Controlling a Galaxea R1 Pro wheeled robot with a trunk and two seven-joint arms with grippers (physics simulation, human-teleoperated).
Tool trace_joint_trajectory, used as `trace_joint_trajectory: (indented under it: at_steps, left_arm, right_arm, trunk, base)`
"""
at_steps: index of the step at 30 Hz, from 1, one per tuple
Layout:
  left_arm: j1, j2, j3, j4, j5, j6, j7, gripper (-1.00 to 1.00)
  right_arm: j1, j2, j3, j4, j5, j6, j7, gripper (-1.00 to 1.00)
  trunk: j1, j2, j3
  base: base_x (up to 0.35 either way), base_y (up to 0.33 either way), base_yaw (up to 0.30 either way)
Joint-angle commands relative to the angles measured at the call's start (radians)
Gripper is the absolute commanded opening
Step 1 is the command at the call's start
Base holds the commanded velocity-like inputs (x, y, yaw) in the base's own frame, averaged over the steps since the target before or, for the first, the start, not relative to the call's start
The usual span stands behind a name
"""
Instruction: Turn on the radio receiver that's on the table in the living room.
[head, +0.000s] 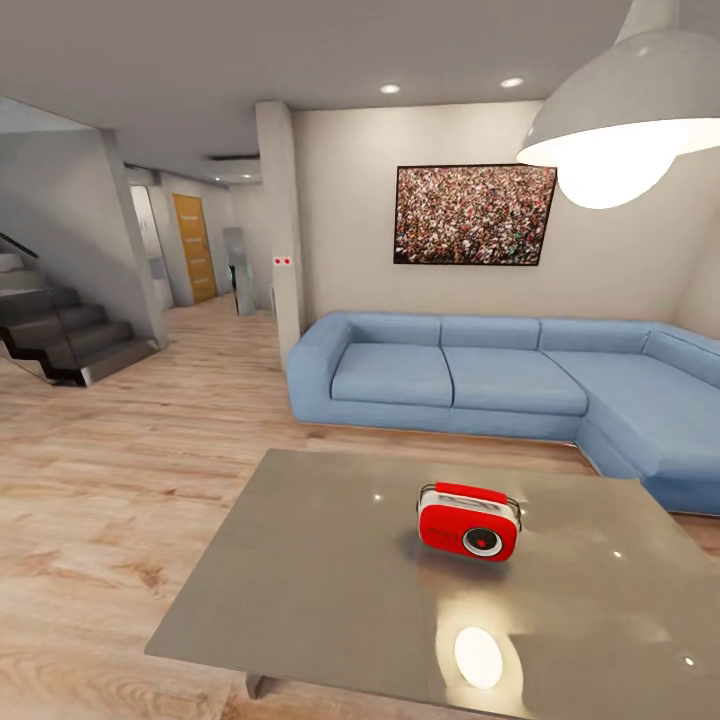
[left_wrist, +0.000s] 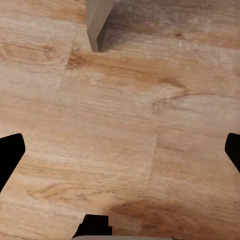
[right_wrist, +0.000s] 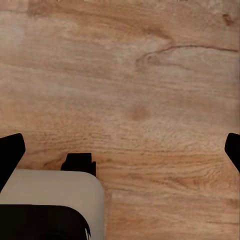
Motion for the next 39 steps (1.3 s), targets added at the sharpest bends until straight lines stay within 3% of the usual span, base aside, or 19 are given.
trace_joint_trajectory:
  at_steps: [1, 5, 9, 13, 19, 24, 26, 29, 34, 38, 39]
  left_arm:
    - [0.0, 0.0, 0.0, -0.001, 0.0, 0.001, 0.0, 1.0]
    - [0.0, -0.002, -0.001, -0.013, 0.001, 0.006, 0.002, 1.0]
    - [0.0, -0.001, -0.002, -0.069, 0.002, 0.007, 0.002, 1.0]
    - [0.0, -0.006, -0.003, -0.144, 0.002, 0.028, -0.001, 1.0]
    - [0.0, -0.009, -0.005, -0.43, 0.003, 0.289, -0.005, 1.0]
    - [-0.012, -0.014, -0.006, -0.565, 0.004, 0.389, -0.006, 1.0]
    - [-0.036, -0.02, -0.006, -0.6, 0.004, 0.433, -0.004, 1.0]
    - [-0.059, -0.021, -0.005, -0.606, 0.002, 0.451, -0.003, 1.0]
    - [-0.085, -0.018, -0.005, -0.632, 0.0, 0.46, -0.001, 1.0]
    - [-0.114, -0.021, -0.005, -0.657, -0.046, 0.482, -0.006, 1.0]
    - [-0.136, -0.023, -0.005, -0.661, -0.076, 0.529, -0.008, 1.0]
  right_arm:
    - [0.0, 0.0, 0.0, -0.002, 0.0, 0.0, 0.0, 1.0]
    - [0.0, -0.015, 0.0, -0.068, 0.0, 0.001, 0.0, 1.0]
    - [-0.002, -0.04, -0.003, -0.209, -0.001, 0.003, 0.009, 1.0]
    - [-0.006, -0.044, -0.004, -0.335, -0.001, 0.01, 0.012, 1.0]
    - [-0.022, -0.045, -0.004, -0.46, -0.002, 0.015, 0.006, 1.0]
    - [-0.091, -0.045, -0.004, -0.487, -0.009, 0.05, 0.005, 1.0]
    - [-0.138, -0.045, -0.004, -0.486, -0.009, 0.135, 0.01, 1.0]
    - [-0.182, -0.045, -0.004, -0.495, -0.005, 0.216, 0.01, 1.0]
    - [-0.216, -0.045, -0.002, -0.497, -0.001, 0.237, 0.002, 1.0]
    - [-0.222, -0.045, -0.001, -0.496, 0.0, 0.239, 0.001, 1.0]
    - [-0.223, -0.045, 0.0, -0.496, 0.0, 0.239, 0.001, 1.0]
  trunk:
    - [0.0, 0.0, 0.0]
    - [0.0, 0.0, 0.0]
    - [0.0, 0.0, 0.0]
    - [0.0, 0.0, 0.0]
    - [0.0, 0.0, 0.0]
    - [0.0, 0.0, 0.0]
    - [0.0, 0.0, 0.0]
    - [0.0, 0.0, 0.0]
    - [0.0, 0.0, 0.0]
    - [0.0, 0.0, 0.0]
    - [0.0, 0.0, 0.0]
  base:
    - [0.003, 0.0, 0.0]
    - [0.0, 0.0, 0.0]
    - [0.0, 0.0, 0.0]
    - [0.0, 0.0, 0.0]
    - [0.0, 0.0, 0.0]
    - [0.0, 0.0, 0.0]
    - [0.0, 0.0, 0.0]
    - [0.0, 0.0, 0.0]
    - [0.0, 0.0, 0.0]
    - [0.0, 0.0, 0.0]
    - [0.0, 0.0, 0.0]
